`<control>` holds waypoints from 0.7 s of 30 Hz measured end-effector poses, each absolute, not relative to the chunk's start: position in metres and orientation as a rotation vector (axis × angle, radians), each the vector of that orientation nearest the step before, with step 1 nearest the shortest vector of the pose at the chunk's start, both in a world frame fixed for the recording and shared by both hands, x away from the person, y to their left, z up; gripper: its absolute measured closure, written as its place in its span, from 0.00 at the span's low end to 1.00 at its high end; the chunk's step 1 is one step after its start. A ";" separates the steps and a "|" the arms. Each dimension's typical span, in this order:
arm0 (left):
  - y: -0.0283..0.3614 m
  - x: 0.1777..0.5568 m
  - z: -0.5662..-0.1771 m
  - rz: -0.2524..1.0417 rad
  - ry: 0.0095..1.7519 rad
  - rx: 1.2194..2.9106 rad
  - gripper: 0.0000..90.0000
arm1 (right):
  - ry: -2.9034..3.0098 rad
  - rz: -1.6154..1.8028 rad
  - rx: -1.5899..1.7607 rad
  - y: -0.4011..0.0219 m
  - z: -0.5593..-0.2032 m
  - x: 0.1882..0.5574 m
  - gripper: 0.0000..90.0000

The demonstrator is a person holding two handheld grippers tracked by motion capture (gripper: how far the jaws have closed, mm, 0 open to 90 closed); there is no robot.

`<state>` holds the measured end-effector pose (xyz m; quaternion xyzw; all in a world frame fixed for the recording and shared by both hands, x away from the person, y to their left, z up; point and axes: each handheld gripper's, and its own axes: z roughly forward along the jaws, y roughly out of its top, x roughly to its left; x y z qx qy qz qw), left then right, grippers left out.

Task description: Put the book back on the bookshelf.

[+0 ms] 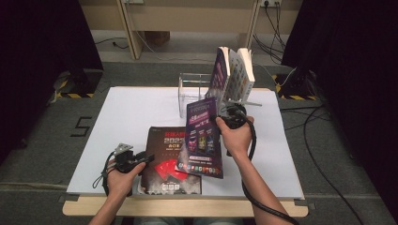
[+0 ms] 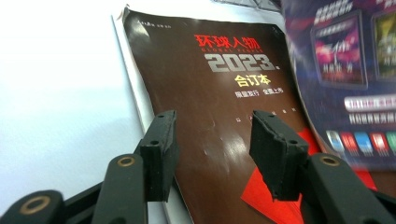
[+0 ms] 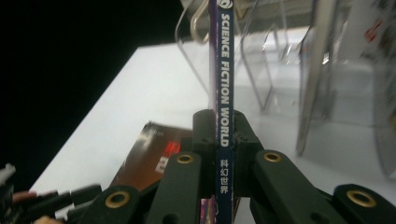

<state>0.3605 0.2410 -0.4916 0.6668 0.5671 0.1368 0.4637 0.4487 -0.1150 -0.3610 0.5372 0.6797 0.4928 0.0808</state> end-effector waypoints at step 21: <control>0.242 0.360 -0.494 0.341 1.381 1.642 0.57 | 1.757 1.539 1.467 -0.124 -0.303 0.460 0.94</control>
